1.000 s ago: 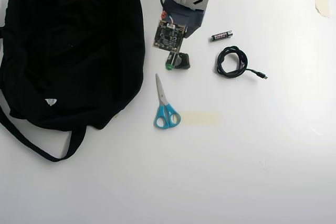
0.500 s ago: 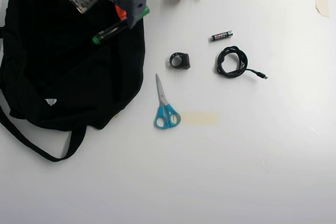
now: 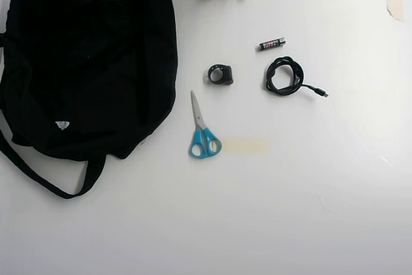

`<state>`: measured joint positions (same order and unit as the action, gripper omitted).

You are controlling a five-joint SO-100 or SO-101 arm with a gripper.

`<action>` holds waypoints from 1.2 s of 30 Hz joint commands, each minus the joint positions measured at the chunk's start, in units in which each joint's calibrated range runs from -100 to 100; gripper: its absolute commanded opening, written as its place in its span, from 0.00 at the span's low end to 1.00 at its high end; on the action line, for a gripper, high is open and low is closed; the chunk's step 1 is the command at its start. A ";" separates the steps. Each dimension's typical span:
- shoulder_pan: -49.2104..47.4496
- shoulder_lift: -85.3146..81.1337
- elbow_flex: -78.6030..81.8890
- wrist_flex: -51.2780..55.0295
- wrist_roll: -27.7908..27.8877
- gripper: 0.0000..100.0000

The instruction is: Put the green marker into the black bag

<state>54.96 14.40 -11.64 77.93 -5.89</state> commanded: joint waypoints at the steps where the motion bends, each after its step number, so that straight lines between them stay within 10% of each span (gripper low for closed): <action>1: 0.54 2.03 -6.60 -0.58 0.27 0.02; 12: -1.56 2.53 -5.80 0.62 -0.09 0.28; 17: -15.54 -7.18 -7.68 12.51 -0.20 0.28; 22: -31.25 -20.79 -6.69 19.74 -4.03 0.02; 36: -49.13 -43.04 27.09 18.62 -1.46 0.02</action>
<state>8.01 -21.38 9.59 98.54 -7.64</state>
